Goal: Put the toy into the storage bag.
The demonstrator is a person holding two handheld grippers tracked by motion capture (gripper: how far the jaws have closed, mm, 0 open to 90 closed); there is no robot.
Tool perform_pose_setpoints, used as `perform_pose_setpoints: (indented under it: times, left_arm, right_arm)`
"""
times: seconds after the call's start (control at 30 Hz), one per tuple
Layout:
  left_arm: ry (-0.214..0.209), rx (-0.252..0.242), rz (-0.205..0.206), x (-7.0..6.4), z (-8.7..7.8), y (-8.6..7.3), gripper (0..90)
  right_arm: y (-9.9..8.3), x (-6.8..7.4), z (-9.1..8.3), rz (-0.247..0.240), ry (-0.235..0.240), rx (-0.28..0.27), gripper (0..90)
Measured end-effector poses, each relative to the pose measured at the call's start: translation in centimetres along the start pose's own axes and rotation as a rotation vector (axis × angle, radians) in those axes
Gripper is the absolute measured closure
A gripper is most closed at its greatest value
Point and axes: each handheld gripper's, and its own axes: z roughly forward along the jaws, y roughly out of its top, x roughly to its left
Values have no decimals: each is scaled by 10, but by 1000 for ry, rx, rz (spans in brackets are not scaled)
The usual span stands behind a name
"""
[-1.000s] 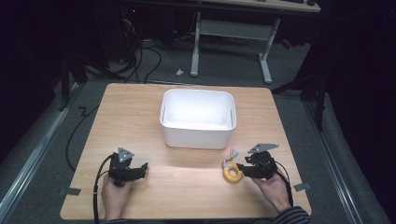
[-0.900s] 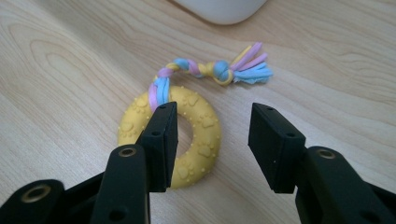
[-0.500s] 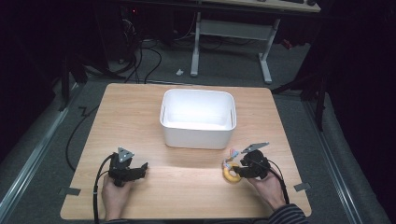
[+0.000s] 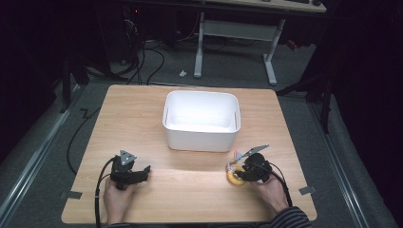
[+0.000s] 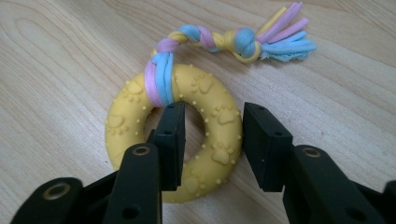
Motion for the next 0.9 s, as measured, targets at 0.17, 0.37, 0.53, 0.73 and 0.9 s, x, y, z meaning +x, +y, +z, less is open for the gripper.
perform_pose_setpoints:
  times: [0.17, 0.37, 0.53, 0.73, 0.9]
  left_arm:
    - [0, 0, 0, 0, 0, 0, 180]
    - [0, 0, 0, 0, 0, 0, 180]
    - [0, 0, 0, 0, 0, 0, 180]
    - [16, -3, -15, 1, 1, 1, 181]
    - [17, -3, -14, 1, 1, 1, 181]
  right_arm:
    - [1, 4, 1, -21, -37, 19, 660]
    - [1, 5, -6, -21, 0, -13, 675]
    - [3, 3, -21, -18, 14, -66, 675]
    - [4, -4, -28, 1, 22, -93, 676]
    - [4, -10, -32, 27, 31, -103, 676]
